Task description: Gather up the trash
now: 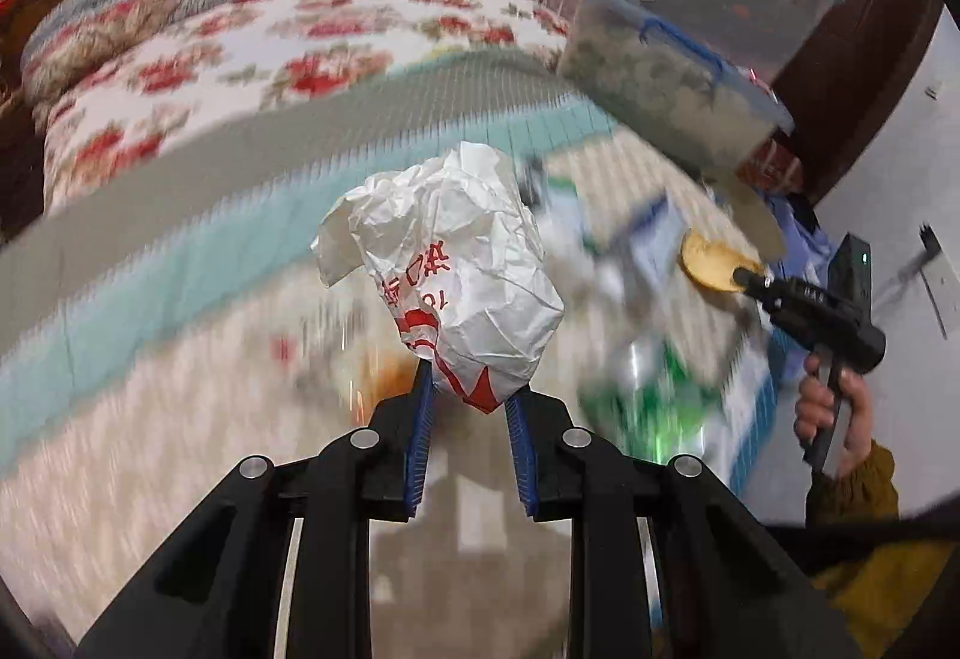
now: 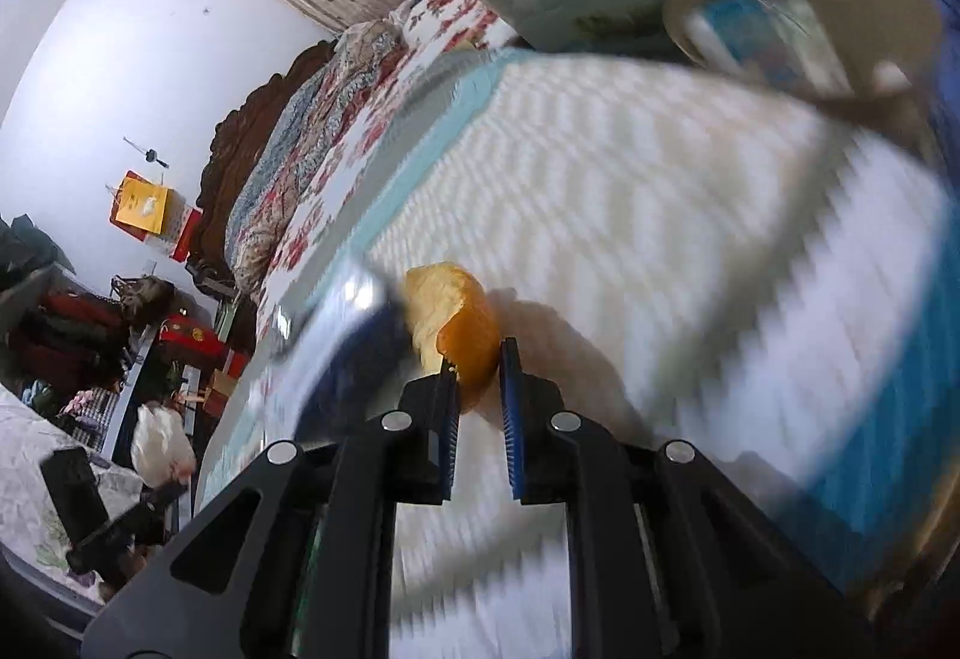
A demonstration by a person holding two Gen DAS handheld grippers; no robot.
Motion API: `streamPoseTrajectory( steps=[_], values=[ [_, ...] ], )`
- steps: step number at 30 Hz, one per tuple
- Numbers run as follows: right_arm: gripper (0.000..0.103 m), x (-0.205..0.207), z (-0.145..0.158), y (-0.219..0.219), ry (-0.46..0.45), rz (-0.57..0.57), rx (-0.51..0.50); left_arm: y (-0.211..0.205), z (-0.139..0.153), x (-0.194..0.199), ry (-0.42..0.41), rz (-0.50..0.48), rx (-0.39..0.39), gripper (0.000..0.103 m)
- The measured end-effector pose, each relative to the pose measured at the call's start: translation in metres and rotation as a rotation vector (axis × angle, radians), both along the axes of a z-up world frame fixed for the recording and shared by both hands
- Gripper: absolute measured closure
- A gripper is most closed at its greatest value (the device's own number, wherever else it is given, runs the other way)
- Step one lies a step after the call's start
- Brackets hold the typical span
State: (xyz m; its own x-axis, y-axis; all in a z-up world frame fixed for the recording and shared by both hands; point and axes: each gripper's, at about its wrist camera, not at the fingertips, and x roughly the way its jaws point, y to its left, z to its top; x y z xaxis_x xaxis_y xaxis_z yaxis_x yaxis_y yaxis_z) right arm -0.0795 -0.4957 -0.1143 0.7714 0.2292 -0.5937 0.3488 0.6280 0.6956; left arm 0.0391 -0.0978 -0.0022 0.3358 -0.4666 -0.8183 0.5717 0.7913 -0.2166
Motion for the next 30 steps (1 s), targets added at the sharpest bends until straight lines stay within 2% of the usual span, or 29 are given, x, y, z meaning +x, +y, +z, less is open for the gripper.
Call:
streamPoseTrajectory(
  steps=[5,8,11,12,13,14,15,19,22,26,30],
  values=[
    [0.088,-0.046,-0.004,0.033,0.038,0.017,-0.007,0.010,-0.026,-0.049,0.057,-0.039,-0.018,0.081],
    [0.088,-0.052,-0.001,0.057,0.041,0.079,-0.036,0.005,-0.040,-0.057,0.042,-0.047,0.024,0.081],
    [0.083,-0.051,0.004,0.075,0.029,0.092,-0.064,0.004,-0.051,-0.060,0.036,-0.042,0.042,0.079],
    [0.078,-0.049,0.005,0.078,0.030,0.096,-0.064,0.004,-0.054,-0.060,0.028,-0.036,0.052,0.076],
    [0.050,-0.048,0.004,0.077,0.031,0.101,-0.061,0.003,-0.057,-0.060,0.021,-0.031,0.057,0.069],
    [0.014,-0.048,0.005,0.079,0.034,0.093,-0.065,0.004,-0.061,-0.059,0.019,-0.021,0.063,0.064],
    [0.009,-0.051,0.008,0.079,0.017,0.061,-0.084,0.005,-0.064,-0.058,0.023,-0.007,0.070,0.057],
    [0.011,-0.051,0.033,0.081,-0.019,0.030,-0.199,0.016,-0.064,-0.055,0.034,0.026,0.044,0.049],
    [0.010,-0.028,0.058,0.072,-0.034,0.031,-0.243,0.020,-0.057,-0.056,0.013,0.040,0.014,0.044],
    [0.008,0.032,0.063,0.070,0.060,0.091,-0.180,0.023,-0.049,-0.057,-0.006,0.034,-0.020,0.043],
    [0.008,0.102,0.043,0.088,0.190,0.157,-0.133,0.028,-0.046,-0.061,-0.020,0.035,-0.023,0.042]
  ],
)
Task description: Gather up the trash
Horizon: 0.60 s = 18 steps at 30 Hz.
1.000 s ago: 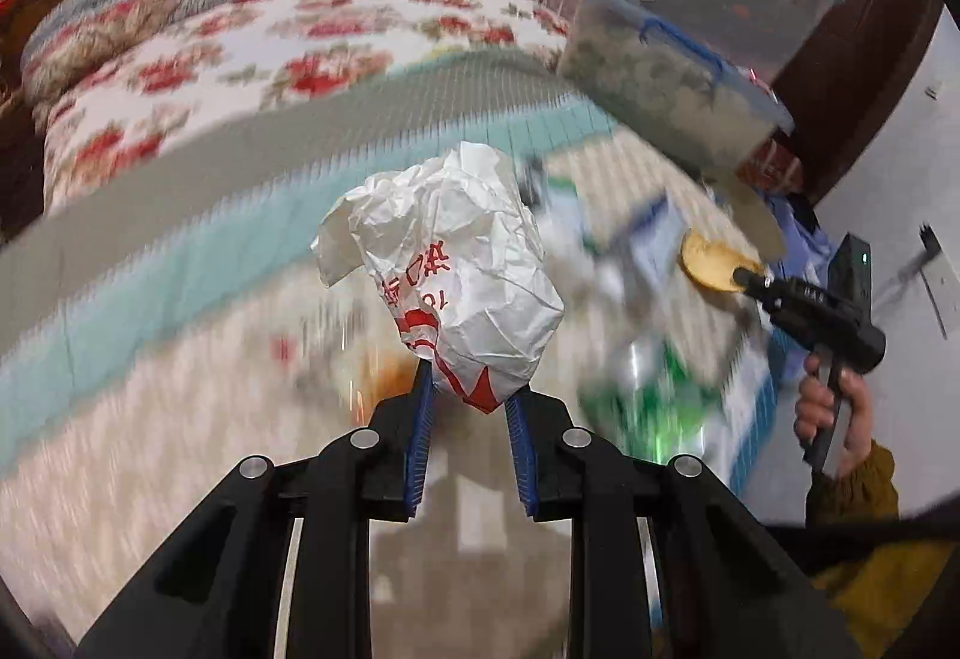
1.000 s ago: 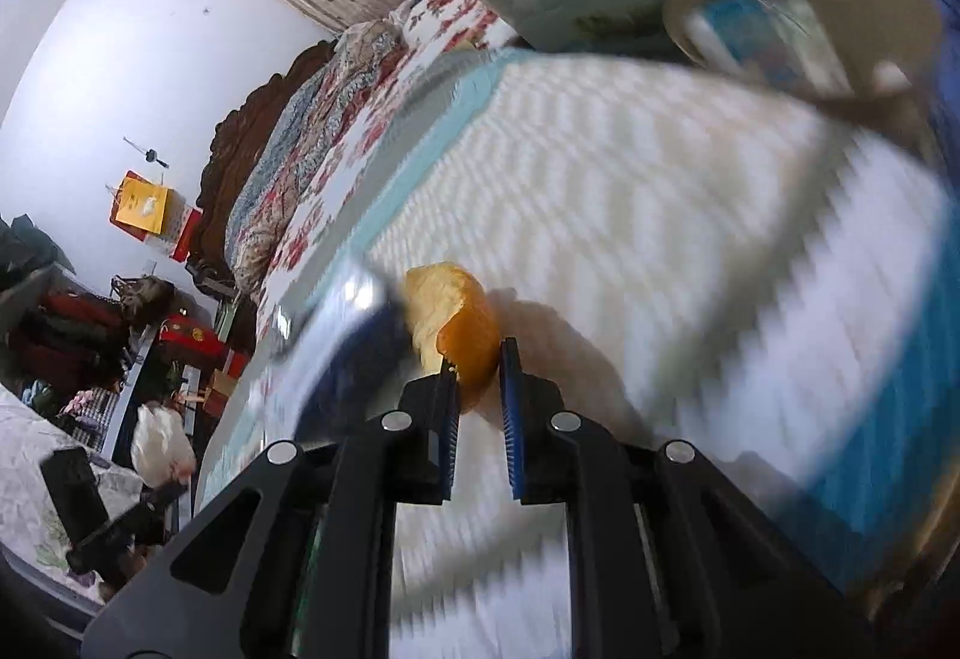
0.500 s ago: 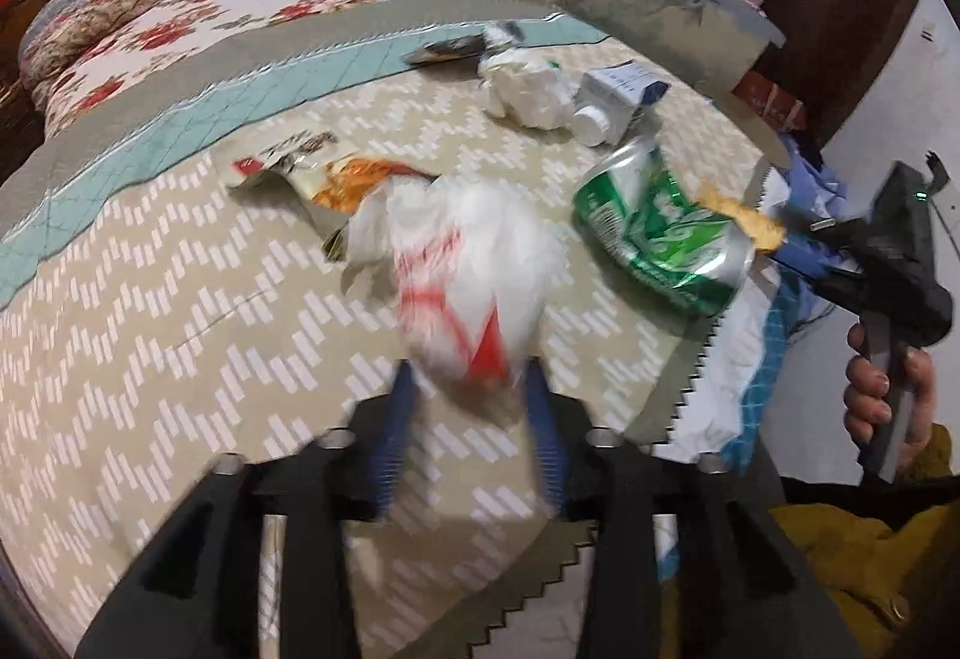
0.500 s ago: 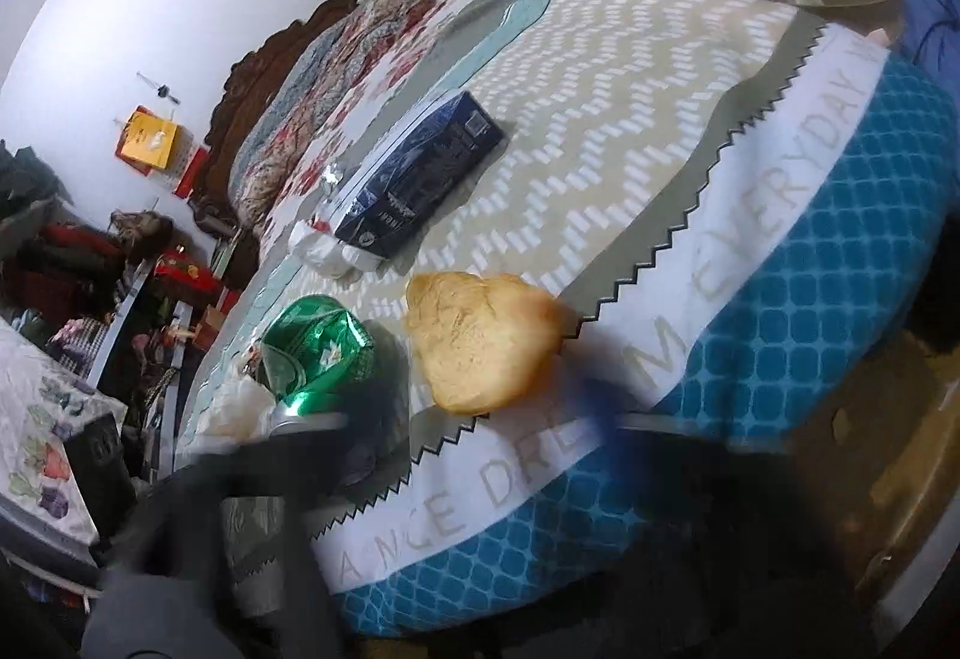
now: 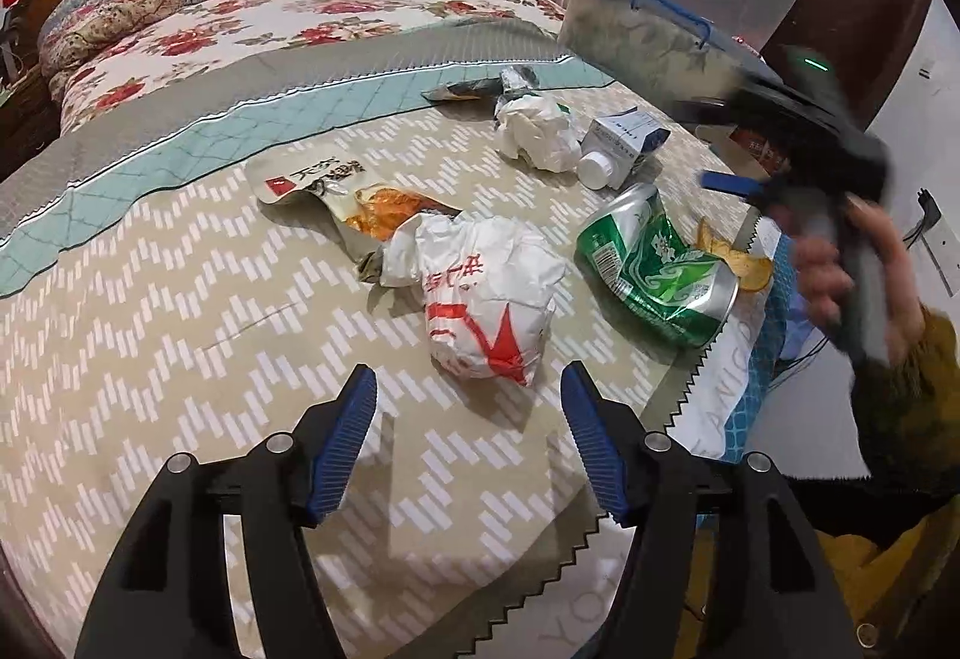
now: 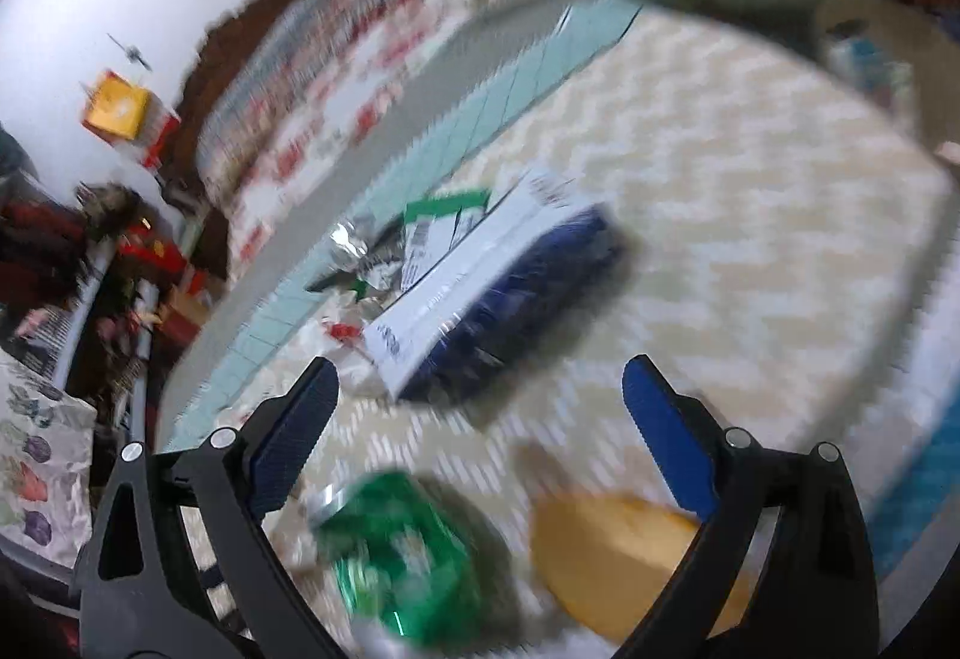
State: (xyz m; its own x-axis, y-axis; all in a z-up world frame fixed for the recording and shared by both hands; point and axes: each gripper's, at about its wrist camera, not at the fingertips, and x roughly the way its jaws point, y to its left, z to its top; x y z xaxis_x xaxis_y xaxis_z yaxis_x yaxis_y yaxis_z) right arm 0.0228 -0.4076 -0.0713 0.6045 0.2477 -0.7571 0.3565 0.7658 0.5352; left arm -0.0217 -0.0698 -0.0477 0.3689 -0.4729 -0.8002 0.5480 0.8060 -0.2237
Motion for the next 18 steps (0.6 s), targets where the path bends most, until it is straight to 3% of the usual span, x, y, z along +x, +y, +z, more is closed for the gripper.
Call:
streamPoseTrajectory(
  steps=[3,4,6,8,11,14,18],
  values=[
    [0.008,0.045,-0.022,0.008,0.109,0.010,0.034,0.009,0.001,0.000,0.009,0.020,-0.012,0.042],
    [0.004,0.056,-0.024,0.010,0.116,0.019,0.032,0.013,0.000,0.000,0.013,0.026,-0.012,0.042],
    [0.011,0.068,-0.022,0.014,0.141,0.048,-0.043,0.016,-0.002,0.000,0.019,0.031,-0.011,0.041],
    [0.026,0.076,-0.019,0.014,0.140,0.122,-0.076,0.018,-0.003,0.000,0.023,0.031,-0.013,0.041],
    [0.034,0.076,-0.009,0.006,0.155,0.204,-0.148,0.017,-0.005,0.002,0.033,0.020,-0.021,0.041],
    [0.035,0.071,0.005,-0.010,0.153,0.265,-0.254,0.009,-0.005,0.003,0.044,-0.008,-0.037,0.042],
    [0.033,0.062,0.008,-0.028,0.209,0.347,-0.487,-0.005,-0.003,0.004,0.036,-0.033,-0.033,0.041]
  ],
)
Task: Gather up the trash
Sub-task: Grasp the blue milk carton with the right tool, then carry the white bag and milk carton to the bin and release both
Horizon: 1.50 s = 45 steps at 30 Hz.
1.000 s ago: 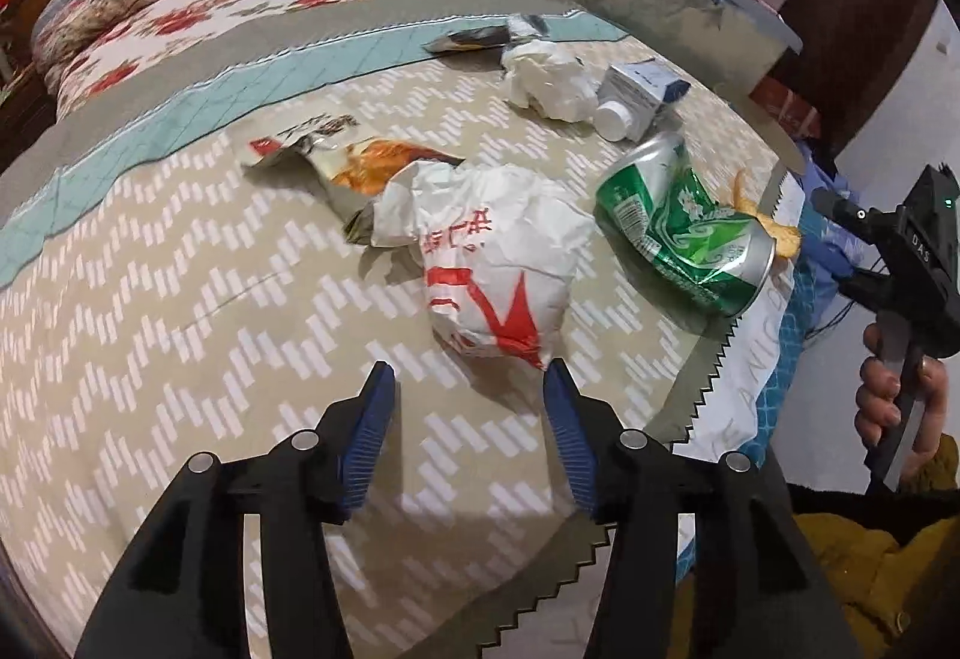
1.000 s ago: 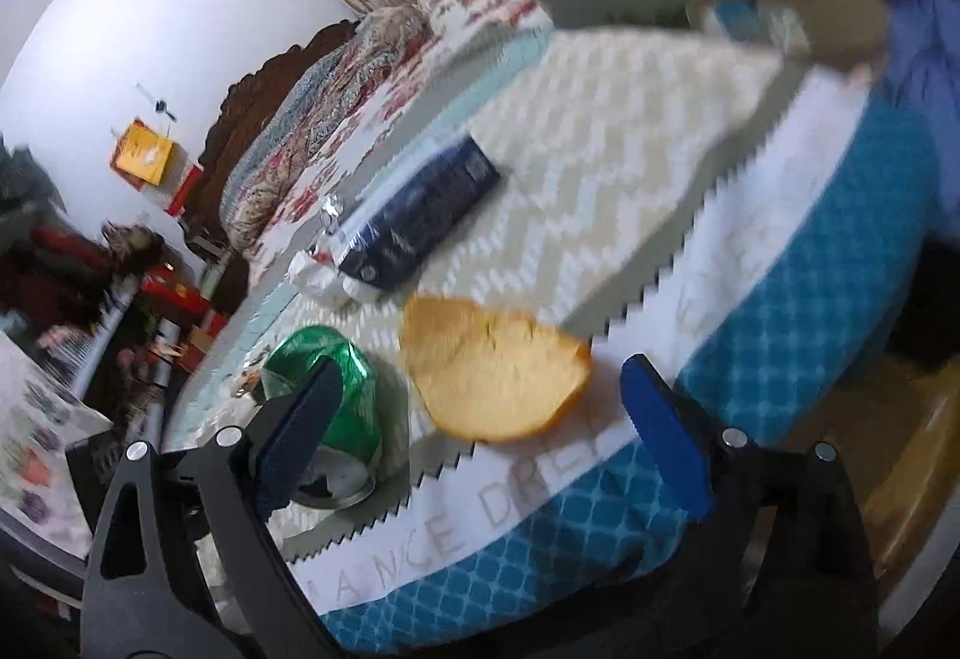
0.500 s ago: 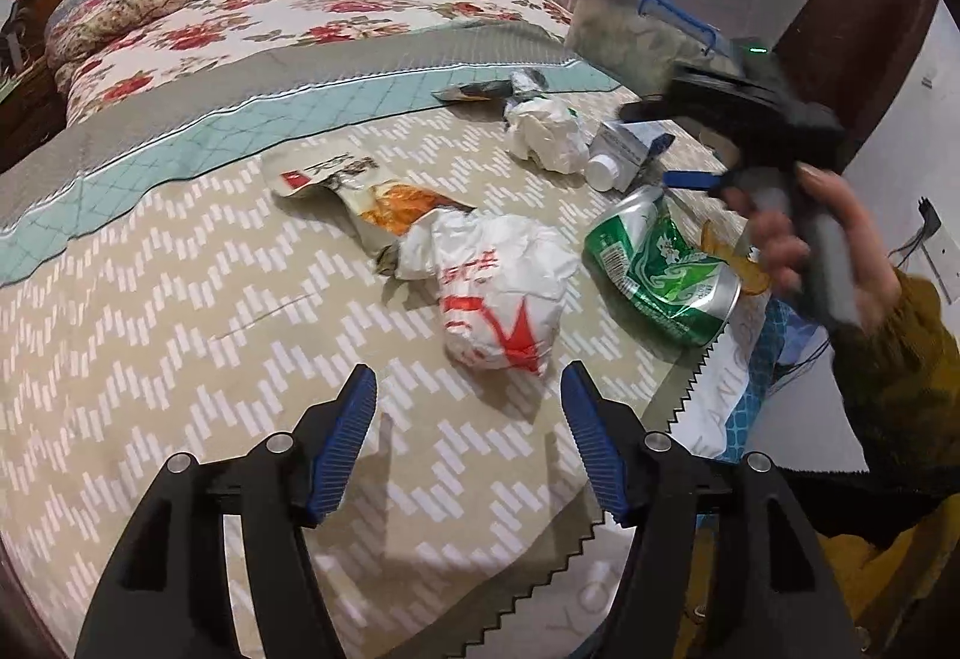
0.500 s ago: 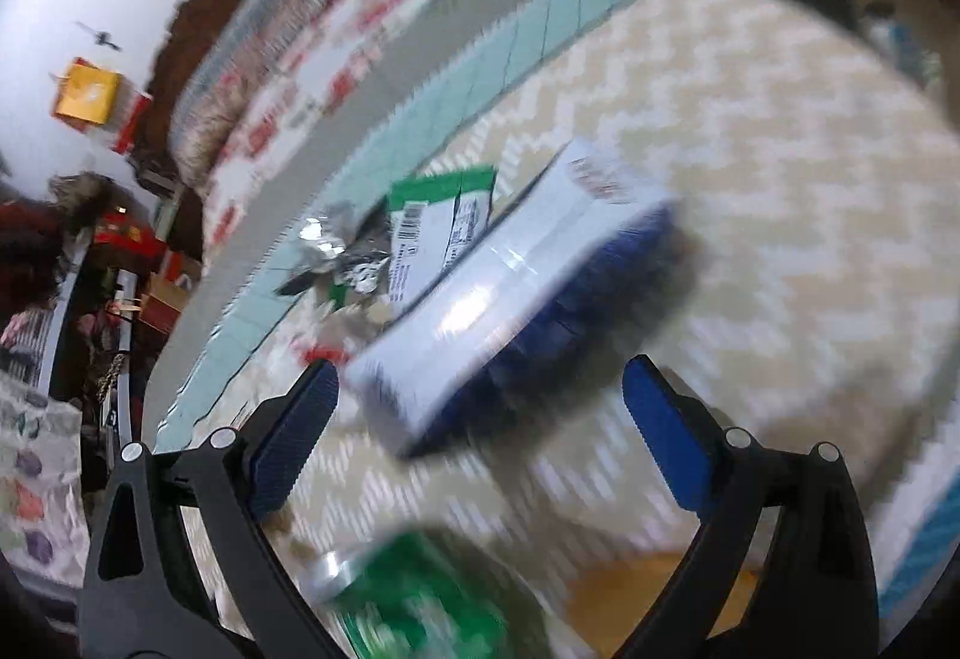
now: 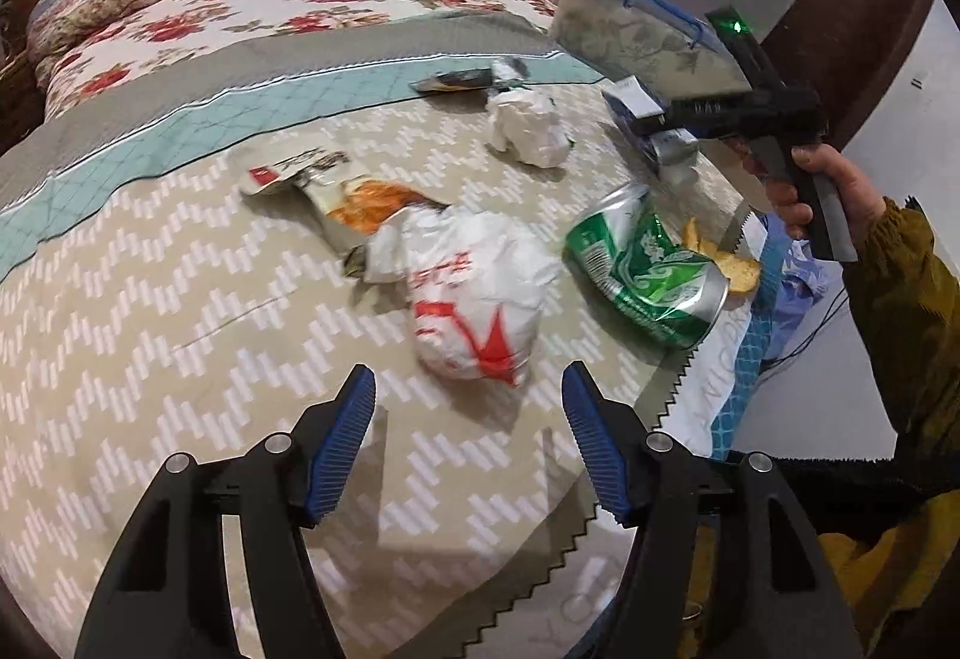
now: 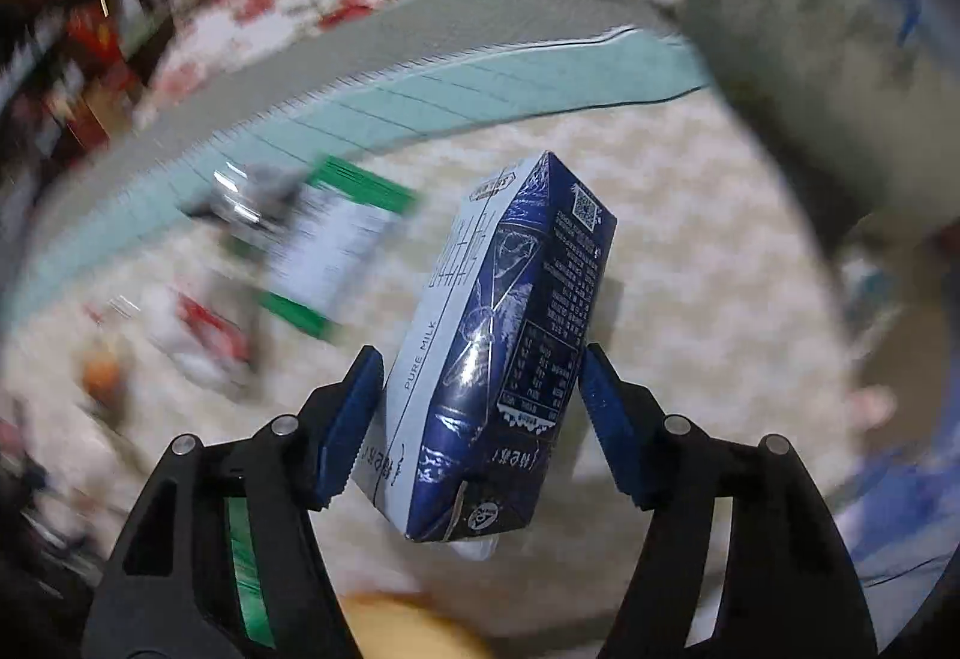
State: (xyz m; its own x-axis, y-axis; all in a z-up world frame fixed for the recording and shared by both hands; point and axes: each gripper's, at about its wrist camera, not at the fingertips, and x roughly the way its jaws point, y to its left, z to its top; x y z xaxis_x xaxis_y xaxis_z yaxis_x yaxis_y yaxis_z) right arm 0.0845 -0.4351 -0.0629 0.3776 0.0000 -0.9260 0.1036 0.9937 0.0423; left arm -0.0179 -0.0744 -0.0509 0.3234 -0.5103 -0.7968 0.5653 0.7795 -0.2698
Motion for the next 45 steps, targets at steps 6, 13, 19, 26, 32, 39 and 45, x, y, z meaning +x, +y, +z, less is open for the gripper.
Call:
streamPoseTrajectory(
  steps=[6,13,19,26,32,39,45],
  values=[
    [0.016,-0.036,0.002,-0.029,-0.118,-0.074,0.062,-0.015,0.000,0.012,0.004,0.007,0.021,0.043],
    [0.016,-0.059,-0.020,-0.040,-0.169,-0.140,0.122,-0.035,-0.006,0.025,-0.010,-0.005,0.069,0.074],
    [0.045,-0.074,-0.030,-0.043,-0.217,-0.170,0.237,-0.019,0.021,0.008,-0.001,-0.024,-0.020,0.075],
    [0.045,-0.101,-0.035,-0.076,-0.312,-0.210,0.500,-0.019,0.069,0.018,0.009,-0.028,-0.154,0.075],
    [0.046,-0.121,-0.042,-0.121,-0.363,-0.308,0.657,-0.102,0.080,0.040,0.001,-0.162,-0.096,0.075],
    [0.046,-0.163,-0.024,-0.199,-0.462,-0.514,0.517,-0.275,0.081,0.064,0.011,-0.429,-0.047,0.075],
    [0.045,-0.186,-0.025,-0.249,-0.468,-0.684,0.441,-0.427,0.059,0.072,0.055,-0.562,0.026,0.075]
  ],
)
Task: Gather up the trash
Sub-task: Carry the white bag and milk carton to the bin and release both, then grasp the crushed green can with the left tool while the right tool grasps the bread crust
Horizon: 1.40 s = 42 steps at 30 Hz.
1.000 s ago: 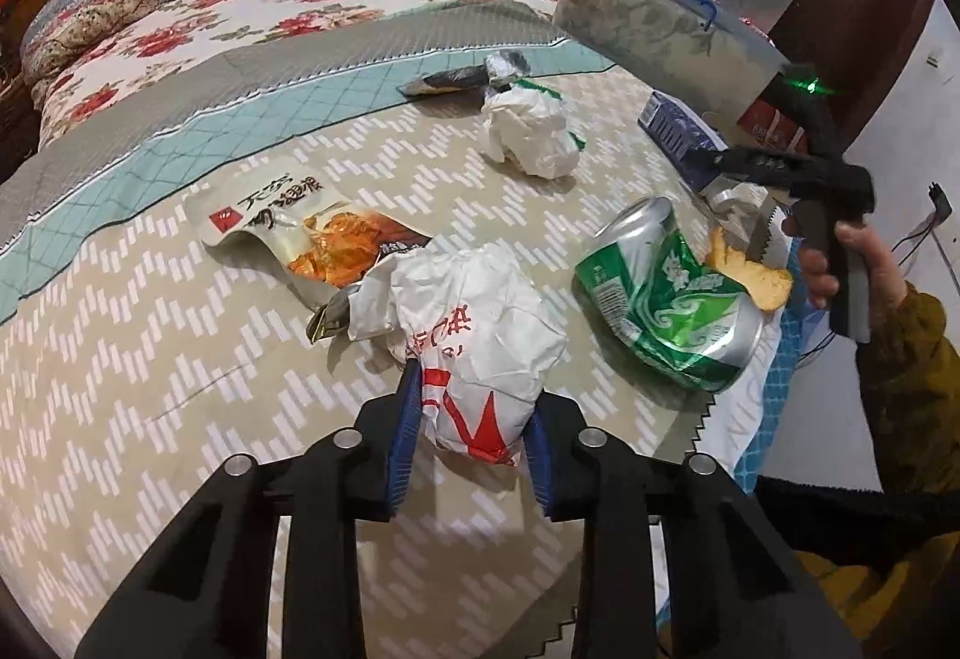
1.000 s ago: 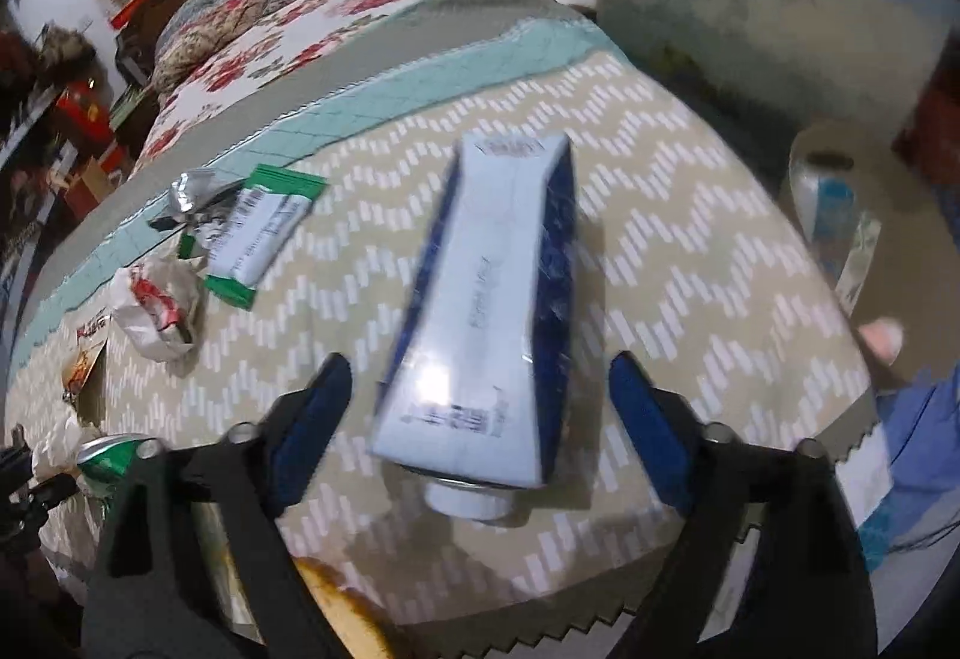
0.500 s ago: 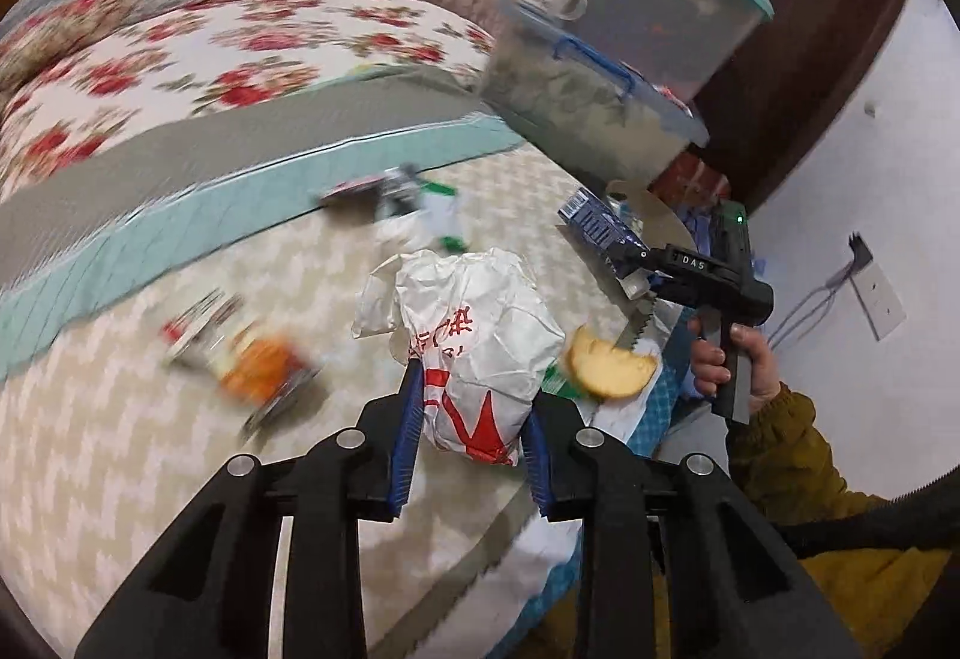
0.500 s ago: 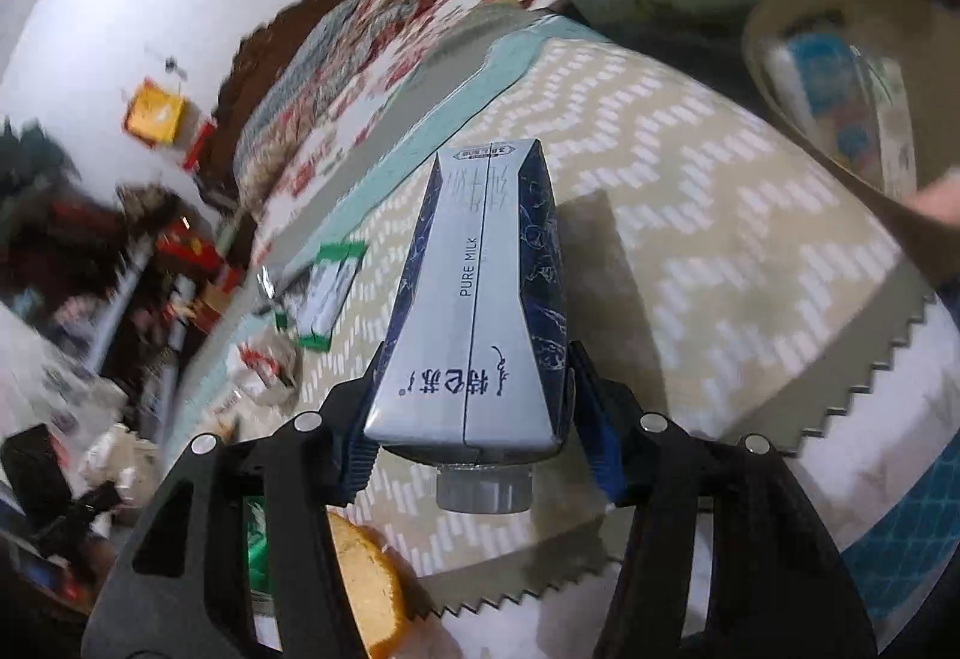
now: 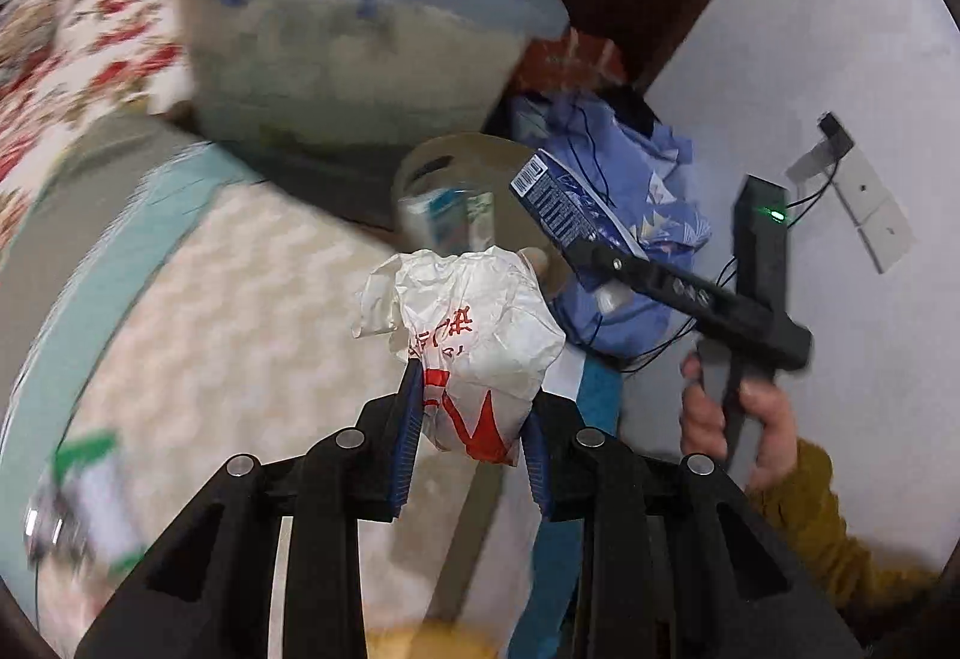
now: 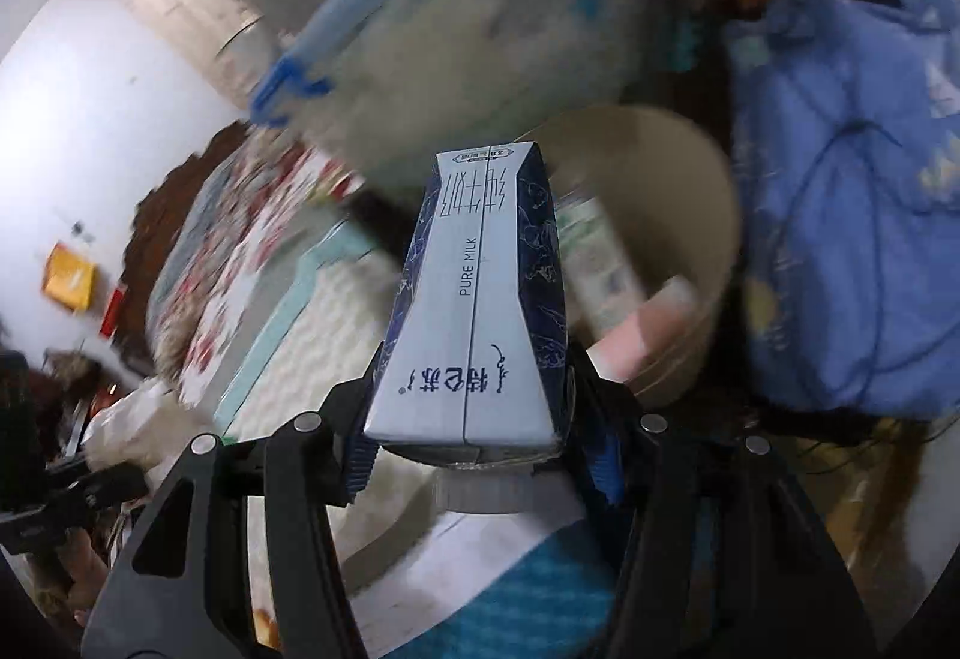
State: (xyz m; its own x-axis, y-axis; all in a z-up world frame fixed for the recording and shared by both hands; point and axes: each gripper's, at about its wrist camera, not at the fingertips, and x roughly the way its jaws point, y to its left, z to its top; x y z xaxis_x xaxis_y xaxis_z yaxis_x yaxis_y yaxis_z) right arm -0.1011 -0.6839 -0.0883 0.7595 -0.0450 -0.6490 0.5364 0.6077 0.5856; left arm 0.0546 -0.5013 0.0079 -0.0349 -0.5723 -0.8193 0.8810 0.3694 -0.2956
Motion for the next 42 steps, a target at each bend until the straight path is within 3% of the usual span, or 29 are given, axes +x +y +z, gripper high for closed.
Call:
streamPoseTrajectory(
  steps=[5,6,7,8,10,15,21,24,27,31,36,42],
  values=[
    [0.044,0.005,-0.011,-0.031,0.052,-0.046,0.039,-0.087,-0.023,0.002,0.020,-0.024,0.054,0.072],
    [0.043,0.006,-0.011,-0.033,0.058,-0.054,0.041,-0.100,-0.028,0.001,0.024,-0.022,0.061,0.067],
    [0.040,0.007,-0.012,-0.036,0.063,-0.068,0.044,-0.114,-0.035,0.001,0.034,-0.017,0.076,0.053],
    [0.025,0.007,-0.012,-0.040,0.059,-0.075,0.046,-0.123,-0.040,0.001,0.033,-0.008,0.095,0.045],
    [0.017,0.002,-0.009,-0.046,0.037,-0.117,0.029,-0.129,-0.043,0.000,0.008,0.016,0.100,0.041],
    [0.017,-0.015,-0.002,-0.046,-0.026,-0.158,-0.023,-0.107,-0.027,-0.006,-0.030,0.013,0.058,0.042],
    [0.017,-0.033,0.006,-0.019,-0.088,-0.164,-0.038,-0.028,0.017,-0.013,-0.008,0.006,-0.043,0.042],
    [0.017,-0.041,0.011,0.010,-0.117,-0.122,-0.058,0.037,0.035,-0.019,-0.035,0.013,-0.089,0.042],
    [0.017,-0.041,0.009,0.041,-0.128,-0.035,-0.056,0.104,0.042,-0.019,-0.082,0.080,-0.104,0.042],
    [0.018,-0.031,0.001,0.091,-0.138,0.143,-0.020,0.197,0.031,-0.010,-0.071,0.252,-0.101,0.042],
    [0.022,-0.015,-0.004,0.153,-0.132,0.324,0.009,0.281,-0.002,-0.005,0.016,0.429,-0.066,0.043],
    [0.032,0.001,0.000,0.214,-0.103,0.471,-0.032,0.329,-0.036,-0.016,0.112,0.486,-0.054,0.043]
  ],
)
